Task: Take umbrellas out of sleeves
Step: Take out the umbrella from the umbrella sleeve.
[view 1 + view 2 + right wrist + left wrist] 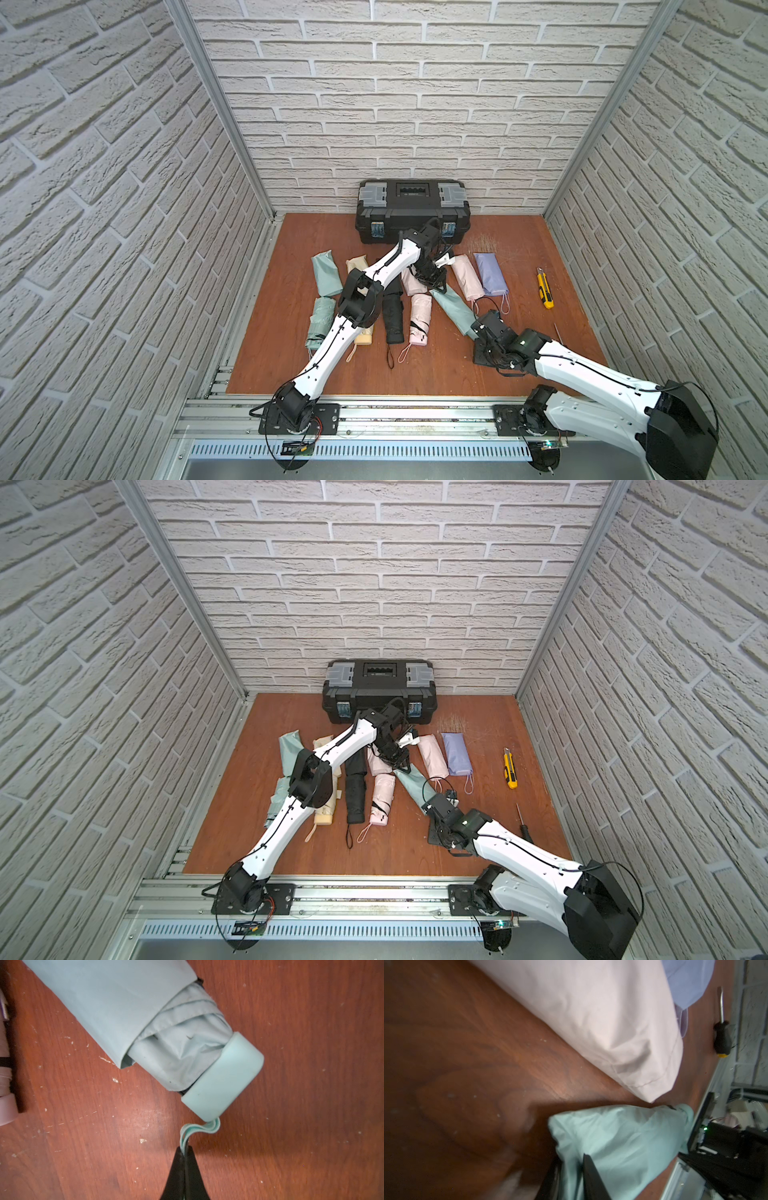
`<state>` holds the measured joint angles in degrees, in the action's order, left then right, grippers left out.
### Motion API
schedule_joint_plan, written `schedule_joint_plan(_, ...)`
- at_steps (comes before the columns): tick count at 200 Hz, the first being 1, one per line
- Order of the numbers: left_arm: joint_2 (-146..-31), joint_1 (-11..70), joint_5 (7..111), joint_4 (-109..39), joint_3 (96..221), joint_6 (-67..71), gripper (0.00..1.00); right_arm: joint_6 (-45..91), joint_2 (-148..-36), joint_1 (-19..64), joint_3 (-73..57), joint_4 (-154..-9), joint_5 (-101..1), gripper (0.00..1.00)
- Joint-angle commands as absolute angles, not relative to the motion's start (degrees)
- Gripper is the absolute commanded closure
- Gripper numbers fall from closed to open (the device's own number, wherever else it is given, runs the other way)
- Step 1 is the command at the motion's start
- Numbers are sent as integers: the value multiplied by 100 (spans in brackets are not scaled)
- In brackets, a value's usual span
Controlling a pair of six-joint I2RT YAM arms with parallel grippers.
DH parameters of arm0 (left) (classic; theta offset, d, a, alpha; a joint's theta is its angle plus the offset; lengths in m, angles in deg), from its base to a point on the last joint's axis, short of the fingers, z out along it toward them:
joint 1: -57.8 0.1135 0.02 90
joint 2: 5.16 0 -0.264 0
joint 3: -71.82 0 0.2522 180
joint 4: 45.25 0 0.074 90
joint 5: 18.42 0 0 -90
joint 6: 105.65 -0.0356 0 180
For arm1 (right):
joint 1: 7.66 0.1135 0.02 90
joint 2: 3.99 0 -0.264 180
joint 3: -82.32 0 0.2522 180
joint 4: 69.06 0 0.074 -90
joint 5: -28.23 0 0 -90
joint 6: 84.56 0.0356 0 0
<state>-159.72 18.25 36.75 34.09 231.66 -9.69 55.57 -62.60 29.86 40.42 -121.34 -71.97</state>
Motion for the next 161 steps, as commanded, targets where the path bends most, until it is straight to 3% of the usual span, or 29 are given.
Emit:
schedule_joint_plan(1,-15756,1847,3833,3436,23289,-1105,100,5503,-6236,2997,4114,-12051,-7188,97)
schedule_joint_plan(59,-15510,1940,4257,3178,23573,-1397,100,5471,-6345,3008,3924,-11569,-6588,97)
schedule_joint_plan(161,-15540,2097,4791,2364,23764,-1643,100,5371,-7540,3091,3002,-11138,-5870,97)
